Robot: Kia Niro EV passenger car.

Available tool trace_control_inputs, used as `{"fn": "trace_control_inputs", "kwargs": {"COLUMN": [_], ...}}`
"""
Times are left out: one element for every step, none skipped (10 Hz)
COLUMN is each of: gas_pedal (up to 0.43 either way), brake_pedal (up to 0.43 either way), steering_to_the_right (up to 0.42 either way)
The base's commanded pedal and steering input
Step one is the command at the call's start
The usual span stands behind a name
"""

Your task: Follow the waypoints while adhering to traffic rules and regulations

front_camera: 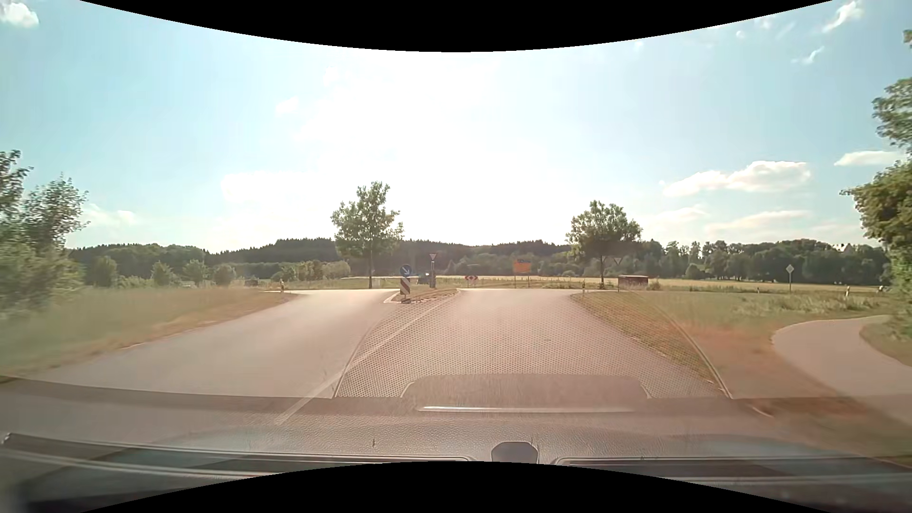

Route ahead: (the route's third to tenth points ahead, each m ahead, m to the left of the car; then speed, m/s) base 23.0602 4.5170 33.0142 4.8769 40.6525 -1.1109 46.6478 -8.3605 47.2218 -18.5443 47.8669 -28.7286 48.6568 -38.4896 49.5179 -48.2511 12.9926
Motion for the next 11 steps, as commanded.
{"fn": "trace_control_inputs", "kwargs": {"gas_pedal": [0.000,0.000,0.000,0.000,0.000,0.000,0.000,0.000,0.000,0.000,0.000], "brake_pedal": [0.256,0.256,0.262,0.268,0.274,0.280,0.280,0.280,0.280,0.280,0.280], "steering_to_the_right": [0.024,0.025,0.027,0.031,0.036,0.041,0.045,0.049,0.050,0.050,0.052]}}
